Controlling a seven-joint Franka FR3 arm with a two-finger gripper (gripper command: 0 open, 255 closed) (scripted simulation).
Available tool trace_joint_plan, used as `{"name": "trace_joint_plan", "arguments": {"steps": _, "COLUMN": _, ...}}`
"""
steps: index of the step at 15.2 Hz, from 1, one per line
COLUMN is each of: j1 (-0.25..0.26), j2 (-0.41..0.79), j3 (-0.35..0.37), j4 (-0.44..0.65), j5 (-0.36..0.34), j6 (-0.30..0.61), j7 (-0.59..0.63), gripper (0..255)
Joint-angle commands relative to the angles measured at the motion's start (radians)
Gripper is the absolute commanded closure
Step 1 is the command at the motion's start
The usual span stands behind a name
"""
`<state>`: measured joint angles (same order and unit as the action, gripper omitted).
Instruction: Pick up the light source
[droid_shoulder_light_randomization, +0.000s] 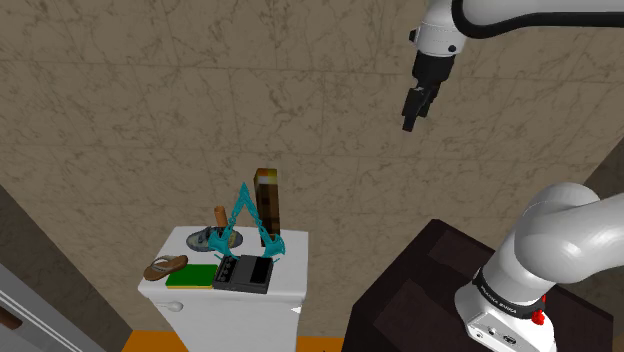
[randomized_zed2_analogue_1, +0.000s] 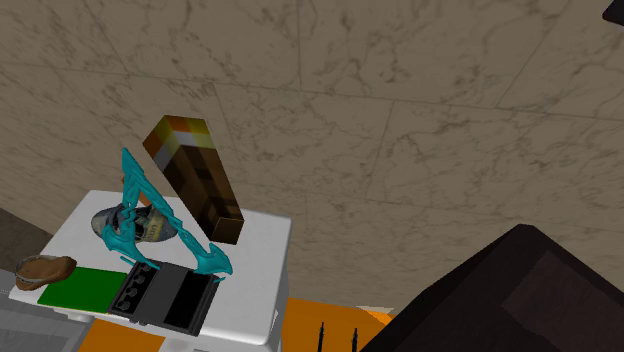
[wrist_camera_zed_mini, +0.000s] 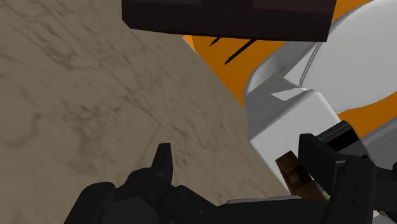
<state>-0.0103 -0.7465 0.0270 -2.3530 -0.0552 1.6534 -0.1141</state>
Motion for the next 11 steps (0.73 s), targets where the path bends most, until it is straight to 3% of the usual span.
{"name": "trace_joint_plan", "arguments": {"steps": 1, "j1": 0.0, "j2": 0.0, "j3": 0.0, "j4": 0.0, "j5": 0.0, "j6": 0.0, "j7": 0.0, "gripper": 0}}
{"name": "trace_joint_plan", "arguments": {"steps": 11, "j1": 0.078, "j2": 0.371, "j3": 0.043, "j4": 0.156, "j5": 0.018, "j6": 0.165, "j7": -0.027, "gripper": 0}}
